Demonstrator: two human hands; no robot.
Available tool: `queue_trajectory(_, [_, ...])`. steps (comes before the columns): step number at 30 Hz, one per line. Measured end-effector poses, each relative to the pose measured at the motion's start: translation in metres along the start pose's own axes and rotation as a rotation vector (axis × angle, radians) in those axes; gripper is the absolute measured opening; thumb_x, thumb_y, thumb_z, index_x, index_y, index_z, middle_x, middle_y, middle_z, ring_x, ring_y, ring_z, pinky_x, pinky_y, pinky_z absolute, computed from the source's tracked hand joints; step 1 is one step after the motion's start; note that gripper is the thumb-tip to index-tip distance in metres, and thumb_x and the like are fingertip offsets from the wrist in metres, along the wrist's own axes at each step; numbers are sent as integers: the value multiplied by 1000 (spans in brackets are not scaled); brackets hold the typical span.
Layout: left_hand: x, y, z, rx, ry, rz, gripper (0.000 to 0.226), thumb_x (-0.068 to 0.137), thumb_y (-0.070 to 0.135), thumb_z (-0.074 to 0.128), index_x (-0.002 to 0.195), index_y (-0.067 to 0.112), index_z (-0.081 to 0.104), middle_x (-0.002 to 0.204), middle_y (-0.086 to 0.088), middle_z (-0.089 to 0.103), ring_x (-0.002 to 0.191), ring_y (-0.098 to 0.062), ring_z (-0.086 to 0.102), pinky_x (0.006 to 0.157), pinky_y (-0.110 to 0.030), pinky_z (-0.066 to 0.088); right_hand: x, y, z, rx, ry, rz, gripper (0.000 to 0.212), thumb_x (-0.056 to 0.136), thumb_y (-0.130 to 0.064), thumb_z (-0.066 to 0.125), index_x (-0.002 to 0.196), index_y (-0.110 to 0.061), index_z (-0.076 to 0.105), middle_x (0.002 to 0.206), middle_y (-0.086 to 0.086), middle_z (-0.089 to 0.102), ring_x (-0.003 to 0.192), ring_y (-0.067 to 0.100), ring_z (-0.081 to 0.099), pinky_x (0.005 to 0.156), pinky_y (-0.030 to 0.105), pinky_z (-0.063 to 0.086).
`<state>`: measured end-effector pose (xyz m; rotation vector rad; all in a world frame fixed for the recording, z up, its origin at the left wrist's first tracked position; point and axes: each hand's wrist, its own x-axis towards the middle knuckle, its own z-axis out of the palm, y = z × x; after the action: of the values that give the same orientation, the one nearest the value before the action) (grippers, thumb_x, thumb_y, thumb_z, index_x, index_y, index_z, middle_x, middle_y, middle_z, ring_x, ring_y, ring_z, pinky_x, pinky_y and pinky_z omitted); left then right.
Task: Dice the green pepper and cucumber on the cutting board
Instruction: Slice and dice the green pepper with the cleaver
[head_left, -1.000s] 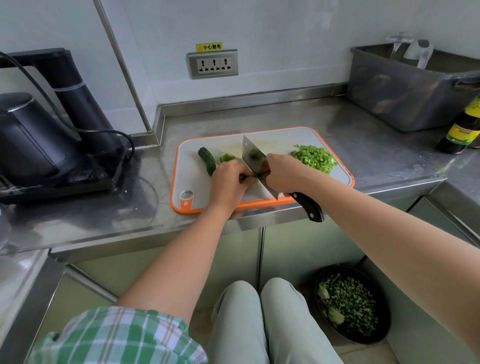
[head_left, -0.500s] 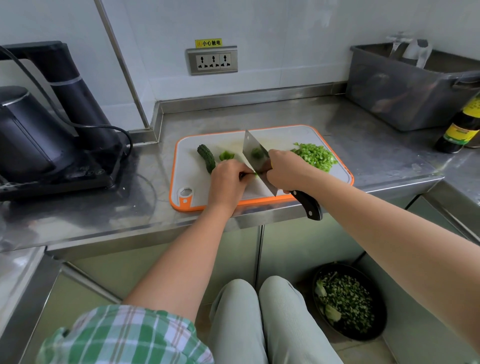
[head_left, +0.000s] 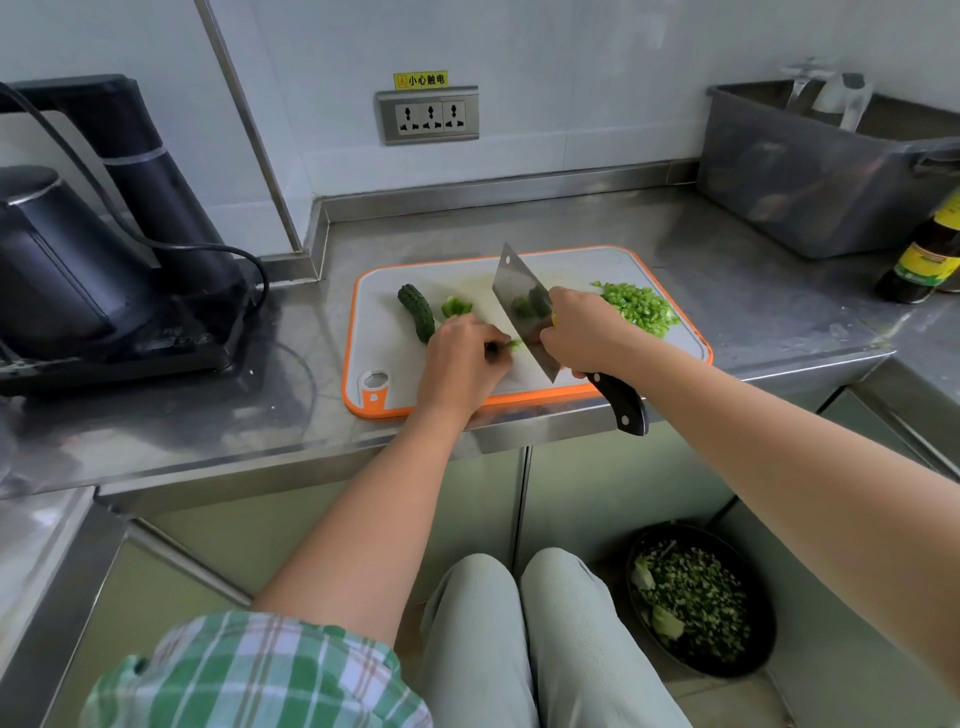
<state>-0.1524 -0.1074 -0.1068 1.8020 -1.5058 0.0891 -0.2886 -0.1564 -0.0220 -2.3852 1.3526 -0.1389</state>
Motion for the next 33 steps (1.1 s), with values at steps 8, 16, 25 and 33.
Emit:
queue_trajectory(8, [0,-4,0,-24,2,5,12,80,7,69,83,13,78,79,-6,70,77,-28,62,69,-35,50,-5,-7,1,7,-75,-21,17,90,-2,38,106,-3,42,93,17,54,57,27,57,44,27,41])
queue_trajectory(16, [0,-3,-2,-39,3,23,9,80,9,70,83,12,78,80,-8,72,77,-29,63,70,-36,50,2,-11,5,4,-76,15,19,88,0,38,106,-3,43,73,14,55,47,21,53,41,26,40])
queue_trajectory(25, [-1,-2,-3,-58,14,46,11,77,4,69,78,11,77,79,-6,72,77,-28,63,70,-39,51,-13,-9,-5,-48,-125,-20,13,89,-2,40,101,-1,45,74,12,54,50,19,48,41,23,36])
queue_trajectory(33, [-1,-5,-2,-73,15,44,10,77,6,72,81,13,78,80,-4,73,77,-25,64,71,-36,51,-1,-3,13,-7,-3,2,15,90,-7,45,105,-5,44,108,21,57,80,33,56,47,24,33])
